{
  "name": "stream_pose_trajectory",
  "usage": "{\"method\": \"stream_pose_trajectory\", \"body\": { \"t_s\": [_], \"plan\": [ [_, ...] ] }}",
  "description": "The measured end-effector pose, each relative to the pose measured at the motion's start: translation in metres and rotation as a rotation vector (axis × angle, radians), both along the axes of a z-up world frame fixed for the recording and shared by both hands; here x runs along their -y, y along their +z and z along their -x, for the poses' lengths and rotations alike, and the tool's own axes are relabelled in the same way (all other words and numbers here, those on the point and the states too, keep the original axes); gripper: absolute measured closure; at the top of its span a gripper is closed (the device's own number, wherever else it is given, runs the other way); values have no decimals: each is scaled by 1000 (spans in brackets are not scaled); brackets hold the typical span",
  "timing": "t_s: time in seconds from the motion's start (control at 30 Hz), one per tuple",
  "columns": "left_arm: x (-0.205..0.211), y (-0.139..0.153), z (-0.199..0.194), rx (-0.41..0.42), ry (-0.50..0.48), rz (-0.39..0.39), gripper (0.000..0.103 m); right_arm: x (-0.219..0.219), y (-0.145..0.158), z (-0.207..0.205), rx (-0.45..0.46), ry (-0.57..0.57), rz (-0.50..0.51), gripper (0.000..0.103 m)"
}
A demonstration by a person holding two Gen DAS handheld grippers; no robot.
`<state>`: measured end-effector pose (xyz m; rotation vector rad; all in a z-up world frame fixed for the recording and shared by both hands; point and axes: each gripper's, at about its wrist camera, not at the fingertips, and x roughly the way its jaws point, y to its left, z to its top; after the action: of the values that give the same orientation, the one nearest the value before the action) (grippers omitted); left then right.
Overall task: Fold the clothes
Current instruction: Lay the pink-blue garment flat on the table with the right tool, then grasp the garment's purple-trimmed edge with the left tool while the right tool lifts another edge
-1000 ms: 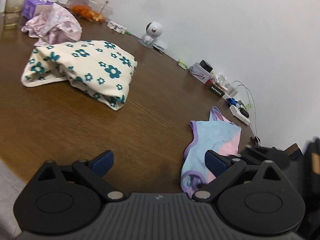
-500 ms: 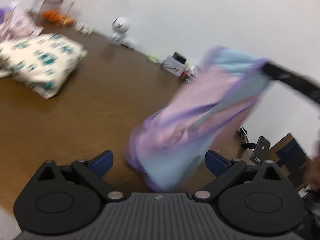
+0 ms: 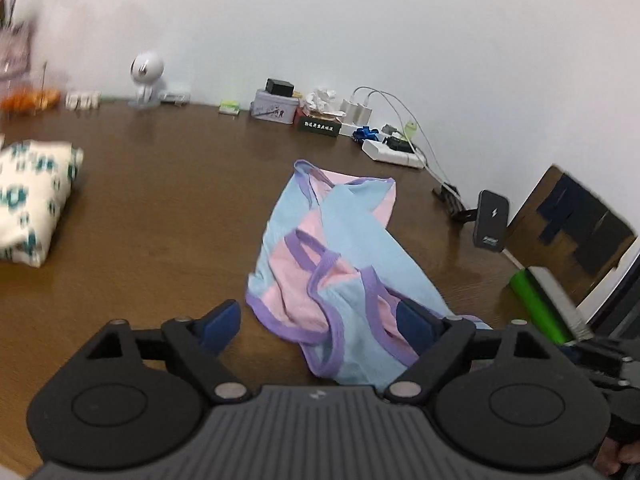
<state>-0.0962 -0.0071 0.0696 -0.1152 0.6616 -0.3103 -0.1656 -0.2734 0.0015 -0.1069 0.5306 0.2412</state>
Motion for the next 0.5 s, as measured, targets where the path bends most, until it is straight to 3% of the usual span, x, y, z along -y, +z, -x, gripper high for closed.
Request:
{"method": "stream_pose_trajectory", "body": {
  "t_s": [0.07,0.13,0.2,0.3,0.37,0.4,0.43,0.5],
  "plan": [
    [21,2,-13,3,-48,-75,26,0,4,5,69,9,28,72],
    [47,1,-24,10,-119,-164,53,1,10,6,114,35,61,69],
    [76,-6,-35,29,-166,-267,54,0,10,7,116,72,72,69],
    [99,-20,-49,30,-159,-375,54,-13,4,-2,89,137,110,69],
    [100,-26,-59,9,-129,-370,58,-20,-2,-4,85,171,148,69],
    [96,-28,-63,-20,-116,-343,84,-23,-5,-5,79,182,156,69],
    [92,-28,-65,-49,-102,-317,98,-25,-8,-8,73,189,161,69],
    [78,-23,-60,-58,-75,-241,98,-30,-14,-12,62,196,171,69]
  ]
}}
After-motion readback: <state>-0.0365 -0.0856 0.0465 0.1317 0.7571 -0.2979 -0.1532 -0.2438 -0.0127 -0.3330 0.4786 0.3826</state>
